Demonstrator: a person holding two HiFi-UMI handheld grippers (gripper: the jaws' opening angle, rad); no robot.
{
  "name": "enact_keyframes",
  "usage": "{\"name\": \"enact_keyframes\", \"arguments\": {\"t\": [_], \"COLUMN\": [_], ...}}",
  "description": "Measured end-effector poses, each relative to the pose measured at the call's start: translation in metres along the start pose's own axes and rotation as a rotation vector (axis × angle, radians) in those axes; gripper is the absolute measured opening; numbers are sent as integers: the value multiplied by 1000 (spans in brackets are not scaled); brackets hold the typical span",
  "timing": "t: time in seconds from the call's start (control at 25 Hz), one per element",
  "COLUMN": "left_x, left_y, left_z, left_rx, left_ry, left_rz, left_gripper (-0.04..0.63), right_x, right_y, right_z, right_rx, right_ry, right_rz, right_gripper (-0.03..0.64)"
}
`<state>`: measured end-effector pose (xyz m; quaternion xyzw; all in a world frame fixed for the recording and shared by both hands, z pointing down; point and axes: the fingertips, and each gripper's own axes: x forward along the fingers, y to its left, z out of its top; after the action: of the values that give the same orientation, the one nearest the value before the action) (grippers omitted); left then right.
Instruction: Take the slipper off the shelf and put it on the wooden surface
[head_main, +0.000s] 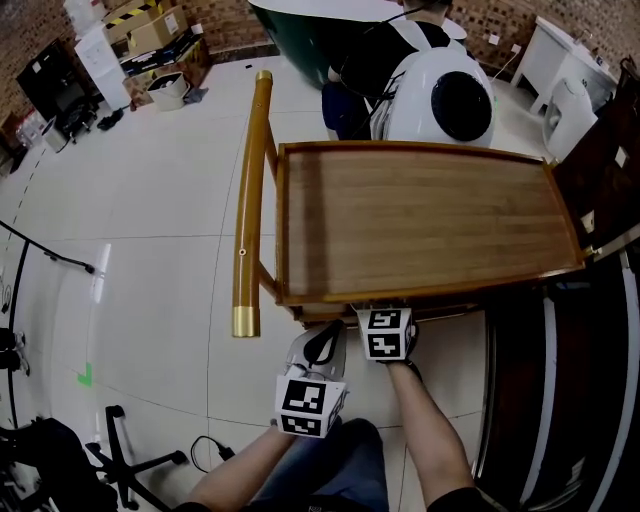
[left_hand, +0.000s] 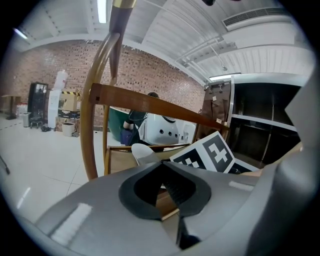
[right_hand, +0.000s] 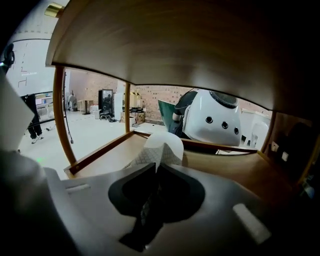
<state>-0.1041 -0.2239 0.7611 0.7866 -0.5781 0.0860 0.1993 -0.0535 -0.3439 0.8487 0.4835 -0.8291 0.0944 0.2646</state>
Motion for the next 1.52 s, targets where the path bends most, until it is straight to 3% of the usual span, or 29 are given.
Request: {"name": "enact_keyframes", "arguments": {"t": [0.44, 0.96, 1.52], "left_x": [-4, -51, -150], "left_y": [-2, -44, -103], "left_z": [9, 49, 142], "left_rx": [-17, 2, 28], "left_ry": [15, 44, 17], "left_rz": [5, -14, -6], "left_gripper": [6, 6, 6], "right_x": [-20, -130, -298], "right_y": [10, 20, 35], "right_z": [10, 29, 148], "right_rx": [19, 58, 109], "right_ry": [-25, -22, -168], "right_rz": [28, 31, 36], "right_gripper": [46, 46, 40]}}
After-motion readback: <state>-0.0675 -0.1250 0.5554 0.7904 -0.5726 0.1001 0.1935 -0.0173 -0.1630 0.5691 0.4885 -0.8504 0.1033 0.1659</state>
